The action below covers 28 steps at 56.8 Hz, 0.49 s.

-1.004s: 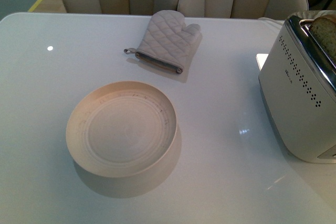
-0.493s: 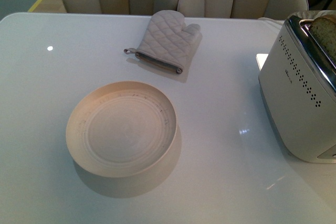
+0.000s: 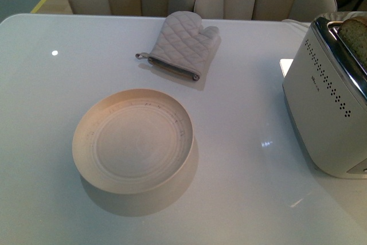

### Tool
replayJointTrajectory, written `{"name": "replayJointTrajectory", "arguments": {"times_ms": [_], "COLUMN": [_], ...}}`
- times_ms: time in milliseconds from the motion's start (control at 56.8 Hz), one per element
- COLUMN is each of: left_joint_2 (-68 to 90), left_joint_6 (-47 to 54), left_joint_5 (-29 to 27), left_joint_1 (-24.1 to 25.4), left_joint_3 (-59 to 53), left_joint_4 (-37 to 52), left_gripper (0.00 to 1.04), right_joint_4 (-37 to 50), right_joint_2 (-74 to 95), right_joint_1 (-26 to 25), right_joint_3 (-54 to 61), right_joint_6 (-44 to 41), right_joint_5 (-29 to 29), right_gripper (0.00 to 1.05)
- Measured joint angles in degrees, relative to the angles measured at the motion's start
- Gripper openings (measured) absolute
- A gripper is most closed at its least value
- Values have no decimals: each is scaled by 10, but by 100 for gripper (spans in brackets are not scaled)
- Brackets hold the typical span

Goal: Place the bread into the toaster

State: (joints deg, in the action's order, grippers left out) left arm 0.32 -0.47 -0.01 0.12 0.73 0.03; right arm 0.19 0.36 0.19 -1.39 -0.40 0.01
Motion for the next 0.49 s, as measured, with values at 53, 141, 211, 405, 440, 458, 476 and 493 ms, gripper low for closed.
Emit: {"name": "replayJointTrajectory", "arguments": {"times_ms": [53, 141, 211, 405, 440, 458, 476, 493], "left_joint_2": [0, 0, 0, 0, 0, 0, 0, 0], "left_joint_6": [0, 0, 0, 0, 0, 0, 0, 0], "left_joint_5": [0, 0, 0, 0, 0, 0, 0, 0], "left_joint_1": [0, 0, 0, 0, 0, 0, 0, 0], "left_joint_3": [0, 0, 0, 0, 0, 0, 0, 0], "left_joint_4": [0, 0, 0, 0, 0, 0, 0, 0], "left_gripper": [97, 97, 97, 97, 97, 97, 97, 97], "right_joint_4": [0, 0, 0, 0, 0, 0, 0, 0], "right_joint_2": [0, 0, 0, 0, 0, 0, 0, 0], "right_joint_1": [0, 0, 0, 0, 0, 0, 0, 0], "right_joint_3": [0, 0, 0, 0, 0, 0, 0, 0], "right_joint_6": [0, 0, 0, 0, 0, 0, 0, 0], "right_joint_5": [0, 0, 0, 0, 0, 0, 0, 0], "right_gripper": [10, 26, 38, 78, 83, 87, 90, 93]}}
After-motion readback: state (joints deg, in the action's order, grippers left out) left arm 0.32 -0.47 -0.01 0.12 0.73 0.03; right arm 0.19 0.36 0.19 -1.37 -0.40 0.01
